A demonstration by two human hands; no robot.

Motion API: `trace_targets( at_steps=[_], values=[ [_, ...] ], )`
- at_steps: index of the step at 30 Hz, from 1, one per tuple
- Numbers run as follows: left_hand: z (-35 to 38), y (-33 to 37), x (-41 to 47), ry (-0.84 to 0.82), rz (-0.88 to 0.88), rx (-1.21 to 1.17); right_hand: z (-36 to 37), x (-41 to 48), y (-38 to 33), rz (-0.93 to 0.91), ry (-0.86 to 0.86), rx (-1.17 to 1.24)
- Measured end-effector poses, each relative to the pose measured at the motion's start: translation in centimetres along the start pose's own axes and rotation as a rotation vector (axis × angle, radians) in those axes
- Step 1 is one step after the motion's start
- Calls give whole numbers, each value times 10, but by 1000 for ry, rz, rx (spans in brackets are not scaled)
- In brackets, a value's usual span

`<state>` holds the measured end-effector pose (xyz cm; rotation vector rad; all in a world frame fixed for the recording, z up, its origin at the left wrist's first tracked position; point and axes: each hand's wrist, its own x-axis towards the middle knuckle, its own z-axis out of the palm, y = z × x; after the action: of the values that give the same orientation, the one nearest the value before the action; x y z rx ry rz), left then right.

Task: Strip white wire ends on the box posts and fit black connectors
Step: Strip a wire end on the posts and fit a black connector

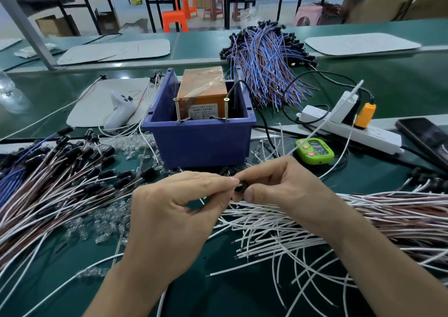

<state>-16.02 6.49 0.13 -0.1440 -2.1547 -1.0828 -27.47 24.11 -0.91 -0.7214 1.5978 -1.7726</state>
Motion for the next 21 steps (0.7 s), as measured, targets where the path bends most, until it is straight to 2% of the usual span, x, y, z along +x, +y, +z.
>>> trace_targets(
  at_steps=[15, 21],
  values=[
    [-2, -4, 1, -43, -53, -15, -1, -1, -1, -10, -43, 98],
    [0, 1, 2, 2, -43, -5, -1, -1, 0, -15, -27, -49]
  ],
)
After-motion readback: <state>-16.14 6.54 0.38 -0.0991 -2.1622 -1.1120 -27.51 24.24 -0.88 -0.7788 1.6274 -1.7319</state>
